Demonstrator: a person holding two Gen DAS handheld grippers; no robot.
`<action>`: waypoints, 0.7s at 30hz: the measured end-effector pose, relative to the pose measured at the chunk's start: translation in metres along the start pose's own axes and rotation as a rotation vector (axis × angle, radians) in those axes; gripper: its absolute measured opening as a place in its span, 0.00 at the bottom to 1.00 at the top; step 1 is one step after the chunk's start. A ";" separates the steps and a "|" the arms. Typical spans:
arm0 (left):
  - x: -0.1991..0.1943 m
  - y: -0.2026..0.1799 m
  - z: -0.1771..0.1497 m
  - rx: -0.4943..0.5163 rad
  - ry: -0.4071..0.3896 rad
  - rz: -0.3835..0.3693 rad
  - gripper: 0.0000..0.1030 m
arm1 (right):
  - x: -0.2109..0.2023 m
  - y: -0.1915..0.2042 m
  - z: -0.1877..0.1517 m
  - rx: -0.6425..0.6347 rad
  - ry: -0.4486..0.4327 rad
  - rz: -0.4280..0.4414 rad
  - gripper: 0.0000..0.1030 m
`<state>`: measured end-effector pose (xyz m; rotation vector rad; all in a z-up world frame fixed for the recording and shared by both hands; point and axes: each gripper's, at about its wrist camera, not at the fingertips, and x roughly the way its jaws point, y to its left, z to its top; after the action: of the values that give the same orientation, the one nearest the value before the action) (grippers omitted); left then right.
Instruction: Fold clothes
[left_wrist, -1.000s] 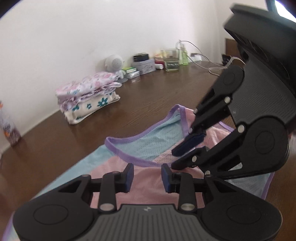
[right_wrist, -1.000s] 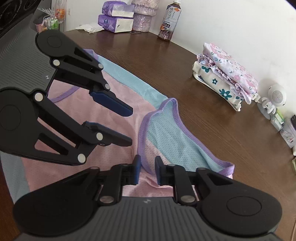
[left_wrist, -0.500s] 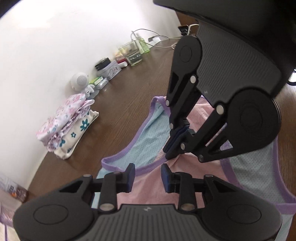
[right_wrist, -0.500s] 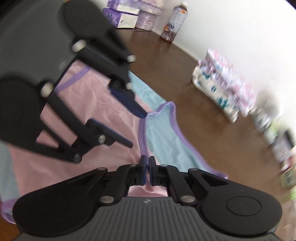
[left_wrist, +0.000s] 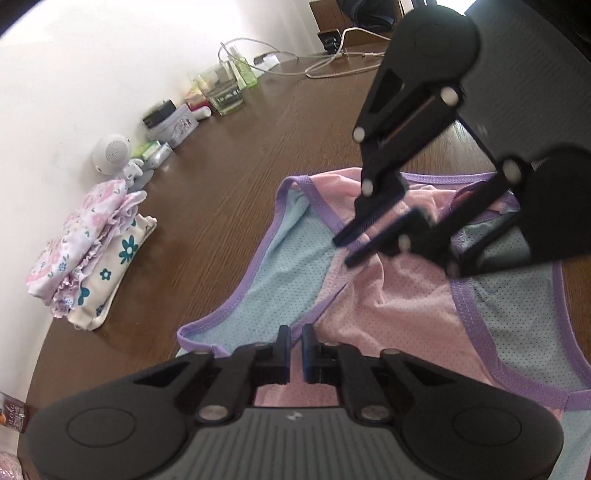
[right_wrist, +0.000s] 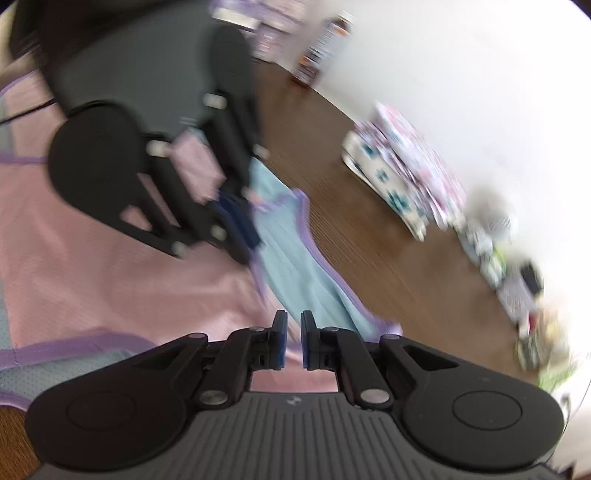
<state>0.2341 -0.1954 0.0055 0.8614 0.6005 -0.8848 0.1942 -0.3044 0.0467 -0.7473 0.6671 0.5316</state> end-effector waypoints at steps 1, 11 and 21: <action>0.000 -0.001 -0.002 -0.009 -0.007 0.015 0.05 | 0.001 -0.006 -0.003 0.035 0.009 0.010 0.06; -0.011 -0.003 -0.004 -0.057 -0.072 0.084 0.11 | 0.006 -0.038 -0.008 0.190 0.024 0.101 0.23; 0.002 0.011 0.003 -0.133 -0.044 -0.053 0.19 | 0.019 -0.049 -0.009 0.312 0.093 0.163 0.00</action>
<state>0.2452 -0.1954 0.0098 0.7070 0.6389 -0.8995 0.2356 -0.3377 0.0498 -0.4284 0.8799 0.5284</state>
